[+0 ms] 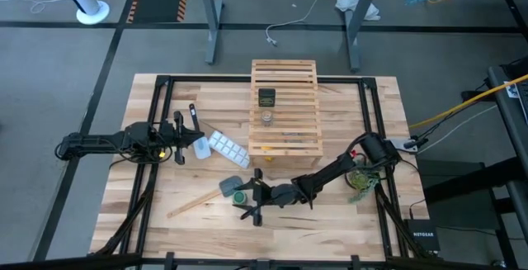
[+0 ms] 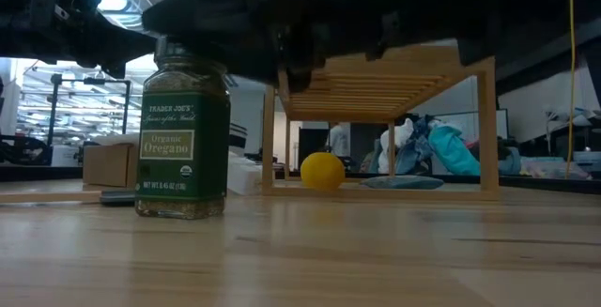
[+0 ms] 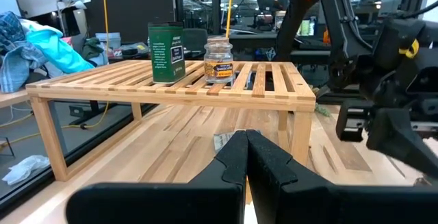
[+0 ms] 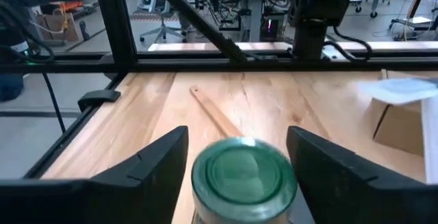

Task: Shelf spices
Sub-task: Remove the brown seasoning bottle from the shelf

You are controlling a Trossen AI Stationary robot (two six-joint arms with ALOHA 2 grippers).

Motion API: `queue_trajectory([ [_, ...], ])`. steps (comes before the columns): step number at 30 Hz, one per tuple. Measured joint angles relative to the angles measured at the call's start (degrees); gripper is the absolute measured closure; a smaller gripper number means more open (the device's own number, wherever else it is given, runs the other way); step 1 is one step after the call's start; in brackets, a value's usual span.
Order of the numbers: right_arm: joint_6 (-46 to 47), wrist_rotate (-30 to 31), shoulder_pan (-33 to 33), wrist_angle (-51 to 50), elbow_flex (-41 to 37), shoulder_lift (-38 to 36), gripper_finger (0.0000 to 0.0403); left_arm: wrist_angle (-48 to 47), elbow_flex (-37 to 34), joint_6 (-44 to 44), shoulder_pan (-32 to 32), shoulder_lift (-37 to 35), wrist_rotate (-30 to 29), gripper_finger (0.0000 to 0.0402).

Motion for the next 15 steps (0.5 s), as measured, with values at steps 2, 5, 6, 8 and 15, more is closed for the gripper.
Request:
queue_trajectory([
  [2,0.0,0.0,0.0,-0.7,0.0,-1.3,0.0165,0.0,0.0,0.0,0.0,0.0,0.0,0.0402],
  [5,0.0,0.0,0.0,-2.9,0.0,-3.8,0.018,0.0,0.0,0.0,0.0,0.0,0.0,0.0402],
  [6,0.0,0.0,0.0,-3.9,0.0,-4.7,0.0186,0.0,0.0,0.0,0.0,0.0,0.0,0.0402],
  [8,0.0,0.0,0.5,-5.2,0.0,-6.6,0.0197,0.0,0.0,0.0,0.0,0.0,0.0,0.0402],
  [15,-11.1,0.6,4.9,-7.8,0.0,-15.9,0.0223,0.0,0.0,0.0,0.0,0.0,0.0,0.0402],
])
